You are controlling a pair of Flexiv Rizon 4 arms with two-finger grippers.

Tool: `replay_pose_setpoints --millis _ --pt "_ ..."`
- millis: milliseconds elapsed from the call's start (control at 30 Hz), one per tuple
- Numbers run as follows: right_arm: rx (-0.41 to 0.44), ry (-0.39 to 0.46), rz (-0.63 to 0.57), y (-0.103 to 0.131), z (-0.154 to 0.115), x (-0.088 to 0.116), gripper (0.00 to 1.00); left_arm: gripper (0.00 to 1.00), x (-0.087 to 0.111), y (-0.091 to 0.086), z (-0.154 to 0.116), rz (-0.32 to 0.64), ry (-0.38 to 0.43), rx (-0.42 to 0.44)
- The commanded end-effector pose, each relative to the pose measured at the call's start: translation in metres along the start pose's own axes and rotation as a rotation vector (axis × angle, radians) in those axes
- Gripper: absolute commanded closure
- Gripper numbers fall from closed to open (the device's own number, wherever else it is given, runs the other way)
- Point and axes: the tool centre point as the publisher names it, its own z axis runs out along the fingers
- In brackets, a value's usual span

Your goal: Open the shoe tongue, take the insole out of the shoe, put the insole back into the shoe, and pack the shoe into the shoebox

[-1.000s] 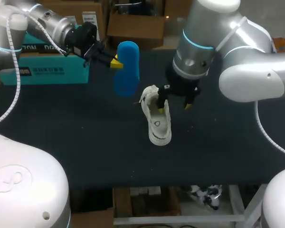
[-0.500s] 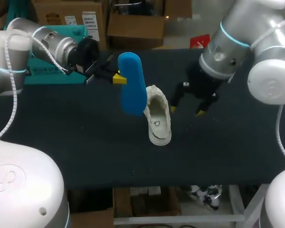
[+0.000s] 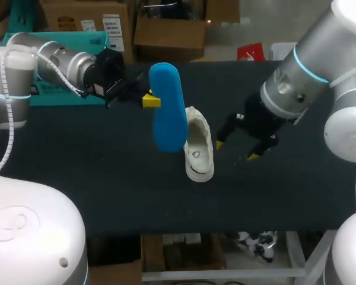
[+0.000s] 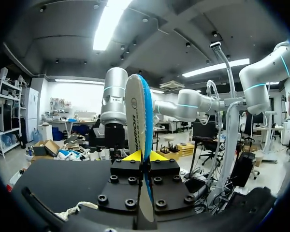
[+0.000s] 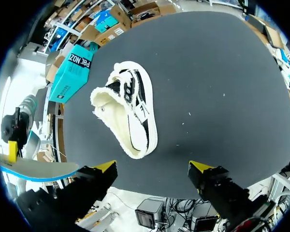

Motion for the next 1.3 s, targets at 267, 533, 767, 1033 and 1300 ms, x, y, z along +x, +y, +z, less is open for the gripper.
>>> replay_pose_setpoints --millis 267,533,767,1033,1300 --pt "-0.012 -0.013 0.003 -0.002 0.001 0.003 0.0 1.0 -0.003 0.001 0.006 -0.041 -0.007 0.054" --pt "0.099 0.183 0.188 0.001 -0.004 0.003 0.0 1.0 -0.003 0.001 0.006 -0.041 -0.007 0.054" --pt "0.298 0.31 0.406 -0.005 -0.006 0.018 0.0 1.0 -0.003 0.001 0.006 -0.041 -0.007 0.054" --pt "0.298 0.31 0.406 -0.005 -0.006 0.018 0.0 1.0 -0.003 0.001 0.006 -0.041 -0.007 0.054" --pt "0.436 0.573 0.761 -0.004 -0.008 0.024 0.0 1.0 -0.003 0.001 0.006 -0.041 -0.007 0.054"
